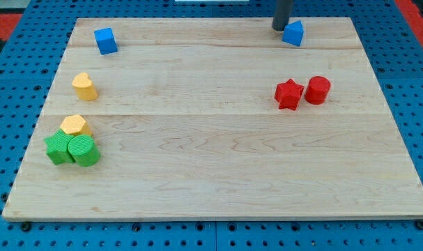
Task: Slide the blue cube to top center
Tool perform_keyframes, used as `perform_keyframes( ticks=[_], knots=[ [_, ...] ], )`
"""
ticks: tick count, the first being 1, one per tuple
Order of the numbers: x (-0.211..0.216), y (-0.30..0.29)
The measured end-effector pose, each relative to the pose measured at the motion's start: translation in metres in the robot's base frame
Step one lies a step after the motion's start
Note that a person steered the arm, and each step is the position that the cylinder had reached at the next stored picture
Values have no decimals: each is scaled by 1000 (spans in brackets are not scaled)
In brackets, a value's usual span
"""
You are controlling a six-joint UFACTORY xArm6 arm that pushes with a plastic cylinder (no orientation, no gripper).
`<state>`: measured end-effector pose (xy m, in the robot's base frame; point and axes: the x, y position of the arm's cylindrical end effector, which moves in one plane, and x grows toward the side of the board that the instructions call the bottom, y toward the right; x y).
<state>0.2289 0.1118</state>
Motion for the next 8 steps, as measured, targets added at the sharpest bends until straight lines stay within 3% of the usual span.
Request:
perform_keyframes(
  ticks=[1, 2, 3, 4, 6, 7, 8],
  knots=[
    [40, -23],
    [46, 48],
    [24, 64],
    [56, 55],
    [64, -206],
    [64, -256],
    [64, -256]
  ],
)
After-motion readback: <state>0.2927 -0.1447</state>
